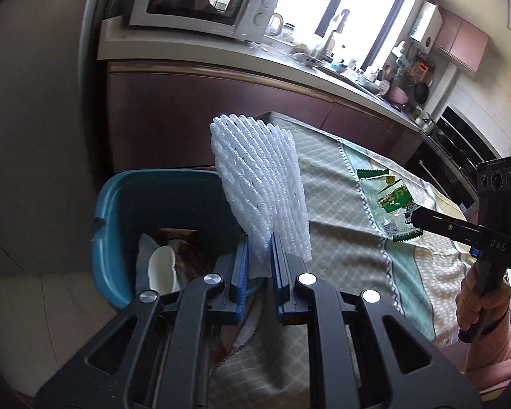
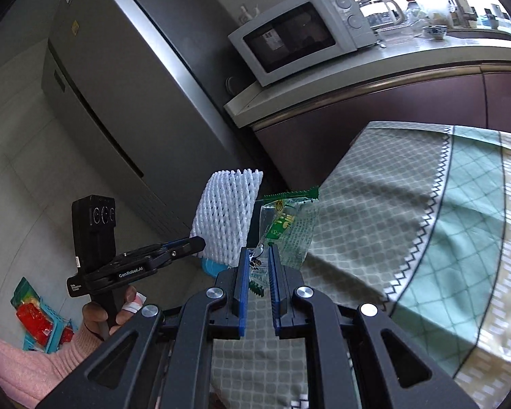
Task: Collect trash
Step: 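Lift the foam net and green wrapper and carry them to the teal bin, then open both tools over the teal bin to drop the net and wrapper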
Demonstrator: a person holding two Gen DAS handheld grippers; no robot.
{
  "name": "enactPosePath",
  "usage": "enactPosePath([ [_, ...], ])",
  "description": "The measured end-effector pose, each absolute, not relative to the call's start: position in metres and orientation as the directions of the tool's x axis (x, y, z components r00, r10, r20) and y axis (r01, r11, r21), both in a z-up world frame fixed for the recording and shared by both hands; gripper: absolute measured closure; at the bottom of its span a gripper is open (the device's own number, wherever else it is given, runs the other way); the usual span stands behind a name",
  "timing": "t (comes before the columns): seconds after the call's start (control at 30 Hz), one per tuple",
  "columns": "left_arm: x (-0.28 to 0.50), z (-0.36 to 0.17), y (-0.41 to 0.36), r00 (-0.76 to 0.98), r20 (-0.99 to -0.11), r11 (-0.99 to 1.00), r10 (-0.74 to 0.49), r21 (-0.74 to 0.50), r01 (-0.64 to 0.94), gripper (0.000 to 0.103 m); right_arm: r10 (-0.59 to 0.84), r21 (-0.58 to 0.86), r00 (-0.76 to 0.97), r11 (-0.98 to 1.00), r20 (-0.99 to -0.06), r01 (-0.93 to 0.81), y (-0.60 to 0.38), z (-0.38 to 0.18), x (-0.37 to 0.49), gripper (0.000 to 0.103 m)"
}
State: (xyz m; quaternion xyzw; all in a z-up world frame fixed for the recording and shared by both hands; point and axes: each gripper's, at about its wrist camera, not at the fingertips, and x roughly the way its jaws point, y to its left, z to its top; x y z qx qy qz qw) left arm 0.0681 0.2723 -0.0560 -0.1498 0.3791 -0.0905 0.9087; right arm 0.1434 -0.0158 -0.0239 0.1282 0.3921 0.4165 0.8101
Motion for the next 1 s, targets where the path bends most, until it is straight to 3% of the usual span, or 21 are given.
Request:
enactPosePath([
  [0.33, 0.061, -0.084, 0.315, 0.680, -0.705, 0.948, -0.201, -0.315, -0.047, 0.090, 0.779, 0.535, 0.239, 0.585, -0.580, -0.609, 0.059, -0.040, 0.170, 0.093],
  [1.0, 0.075, -0.097, 0.302, 0.668, -0.732, 0.957, -0.137, -0.273, -0.103, 0.085, 0.717, 0.510, 0.169, 0.622, -0.676, -0.594, 0.122, -0.075, 0.198, 0.090],
])
